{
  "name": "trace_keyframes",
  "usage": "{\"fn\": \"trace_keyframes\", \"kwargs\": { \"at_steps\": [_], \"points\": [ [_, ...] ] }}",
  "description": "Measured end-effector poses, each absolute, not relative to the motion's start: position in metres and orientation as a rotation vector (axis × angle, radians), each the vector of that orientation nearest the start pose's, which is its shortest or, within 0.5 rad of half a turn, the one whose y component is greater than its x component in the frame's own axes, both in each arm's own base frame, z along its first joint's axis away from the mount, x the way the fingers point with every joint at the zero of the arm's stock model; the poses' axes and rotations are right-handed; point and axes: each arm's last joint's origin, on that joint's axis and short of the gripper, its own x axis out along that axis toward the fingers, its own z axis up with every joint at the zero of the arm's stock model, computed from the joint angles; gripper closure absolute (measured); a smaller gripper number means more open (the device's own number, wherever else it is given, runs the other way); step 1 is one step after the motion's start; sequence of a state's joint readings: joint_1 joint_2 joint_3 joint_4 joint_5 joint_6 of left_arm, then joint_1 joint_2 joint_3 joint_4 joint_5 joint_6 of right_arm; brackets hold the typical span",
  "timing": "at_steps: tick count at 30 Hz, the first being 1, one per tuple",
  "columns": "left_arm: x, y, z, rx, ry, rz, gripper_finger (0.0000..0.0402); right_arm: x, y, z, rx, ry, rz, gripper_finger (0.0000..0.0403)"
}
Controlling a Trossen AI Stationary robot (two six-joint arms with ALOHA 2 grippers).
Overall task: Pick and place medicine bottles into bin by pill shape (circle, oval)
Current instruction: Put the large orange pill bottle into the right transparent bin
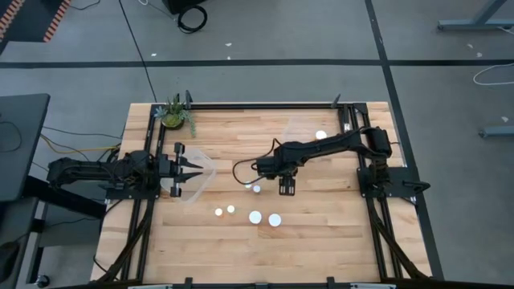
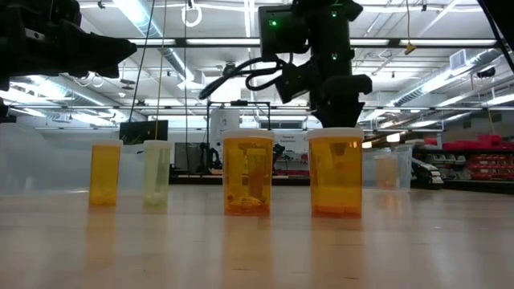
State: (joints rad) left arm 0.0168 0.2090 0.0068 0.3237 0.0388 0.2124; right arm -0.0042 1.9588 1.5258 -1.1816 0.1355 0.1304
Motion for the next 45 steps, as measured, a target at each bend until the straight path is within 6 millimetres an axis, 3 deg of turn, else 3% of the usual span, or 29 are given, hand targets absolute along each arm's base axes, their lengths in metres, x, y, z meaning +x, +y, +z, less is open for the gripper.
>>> {"fn": "trace_keyframes", "kwargs": {
  "at_steps": [7,12,18,26,32,45],
  "points": [
    [0.110,0.001,0.180,0.215,-0.124,-0.009,0.0321,0.351,-0.037,0.231,-0.029,1.606,-0.328,0.0183],
    [0.110,0.001,0.180,0.215,-0.123,-0.009,0.0323,0.339,-0.065,0.256,0.022,1.500,-0.404,0.0183],
    [0.110,0.001,0.180,0.215,-0.124,-0.009,0.0316,0.331,-0.101,0.268,0.066,1.413,-0.468,0.0182],
    [0.110,0.001,0.180,0.216,-0.123,-0.010,0.0321,0.325,-0.148,0.251,0.106,1.368,-0.509,0.0182],
    [0.110,0.001,0.179,0.215,-0.121,-0.010,0.0321,0.308,-0.173,0.236,0.180,1.392,-0.535,0.0182],
    [0.110,0.001,0.180,0.215,-0.123,-0.009,0.0321,0.286,-0.188,0.193,0.263,1.403,-0.553,0.0182]
  ]
}}
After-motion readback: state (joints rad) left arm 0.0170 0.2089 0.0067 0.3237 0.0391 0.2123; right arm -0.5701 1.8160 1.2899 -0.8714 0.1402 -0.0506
